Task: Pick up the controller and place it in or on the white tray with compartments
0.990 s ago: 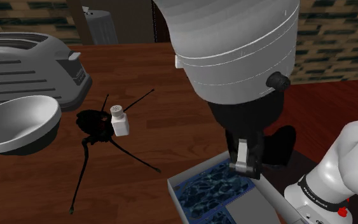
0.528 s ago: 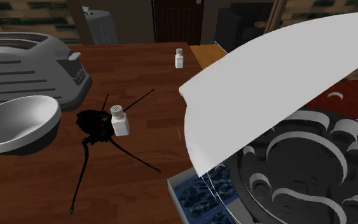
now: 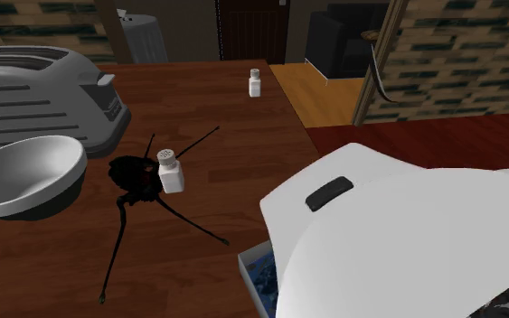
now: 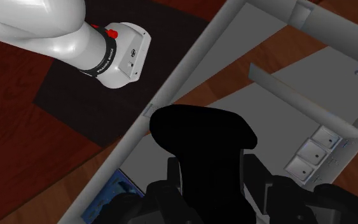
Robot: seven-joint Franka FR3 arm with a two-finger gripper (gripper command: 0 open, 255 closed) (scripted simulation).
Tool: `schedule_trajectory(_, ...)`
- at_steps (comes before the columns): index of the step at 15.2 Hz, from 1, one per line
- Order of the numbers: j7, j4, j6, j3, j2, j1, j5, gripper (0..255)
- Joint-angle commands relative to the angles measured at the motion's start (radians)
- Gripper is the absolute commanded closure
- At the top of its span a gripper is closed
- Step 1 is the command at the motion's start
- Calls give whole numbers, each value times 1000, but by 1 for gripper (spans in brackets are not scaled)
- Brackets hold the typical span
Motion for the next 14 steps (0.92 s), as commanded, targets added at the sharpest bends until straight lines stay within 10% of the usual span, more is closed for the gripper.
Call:
schedule_trajectory(1,-10,-36,29,-2,-12,-5,6,255)
schedule_trajectory(14,-39,-142,117,-9,-42,-18,20,255)
